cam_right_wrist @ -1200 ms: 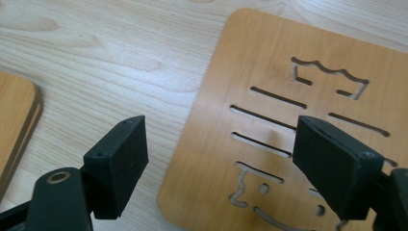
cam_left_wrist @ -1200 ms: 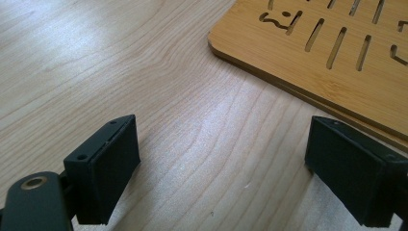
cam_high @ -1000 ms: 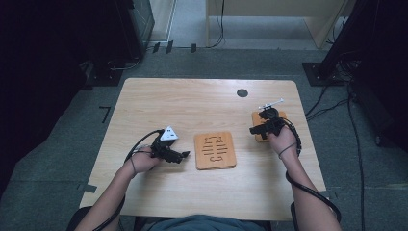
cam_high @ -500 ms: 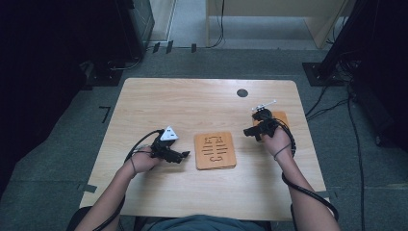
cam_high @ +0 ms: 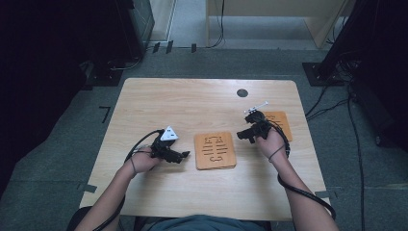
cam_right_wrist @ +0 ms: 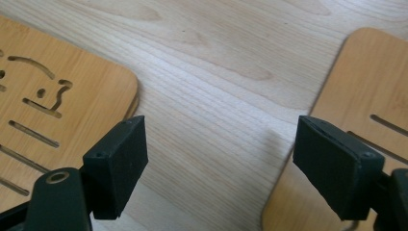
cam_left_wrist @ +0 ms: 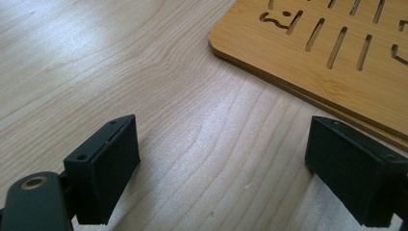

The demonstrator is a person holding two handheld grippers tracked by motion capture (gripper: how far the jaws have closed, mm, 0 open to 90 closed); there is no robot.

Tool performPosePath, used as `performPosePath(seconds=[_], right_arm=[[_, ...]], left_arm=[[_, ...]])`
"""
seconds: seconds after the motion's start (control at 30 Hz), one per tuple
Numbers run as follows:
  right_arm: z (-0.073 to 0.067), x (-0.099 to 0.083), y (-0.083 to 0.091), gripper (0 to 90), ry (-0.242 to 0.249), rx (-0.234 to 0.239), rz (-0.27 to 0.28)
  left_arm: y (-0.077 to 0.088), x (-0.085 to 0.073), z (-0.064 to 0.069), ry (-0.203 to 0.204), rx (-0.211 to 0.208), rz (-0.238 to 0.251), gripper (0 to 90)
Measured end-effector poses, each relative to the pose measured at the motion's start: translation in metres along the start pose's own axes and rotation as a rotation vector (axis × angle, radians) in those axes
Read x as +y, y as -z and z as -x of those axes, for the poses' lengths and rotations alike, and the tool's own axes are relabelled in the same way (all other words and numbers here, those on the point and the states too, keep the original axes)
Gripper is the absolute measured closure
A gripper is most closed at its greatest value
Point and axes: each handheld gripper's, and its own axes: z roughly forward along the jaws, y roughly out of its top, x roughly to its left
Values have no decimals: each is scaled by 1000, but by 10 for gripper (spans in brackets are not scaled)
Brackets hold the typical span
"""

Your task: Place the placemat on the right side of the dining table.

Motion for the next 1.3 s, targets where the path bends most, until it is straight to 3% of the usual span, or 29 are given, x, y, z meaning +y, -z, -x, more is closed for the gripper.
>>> performPosePath(seconds=[0.73,0.87,1.07,1.2,1.3], right_arm=[[-24,1,-13,196,39,46,-28],[-26,0,-16,171,30,73,-45],[-27,-3,-18,123,37,79,-10],[-29,-6,-21,55,65,87,2],[-28,-6,-22,0,56,117,4]], left_arm=[[0,0,0,-2,2,-2,109],[0,0,0,-3,3,-2,109],[0,0,0,-4,4,-2,109],[0,0,0,-5,4,-3,109],[0,0,0,-5,4,-2,109]])
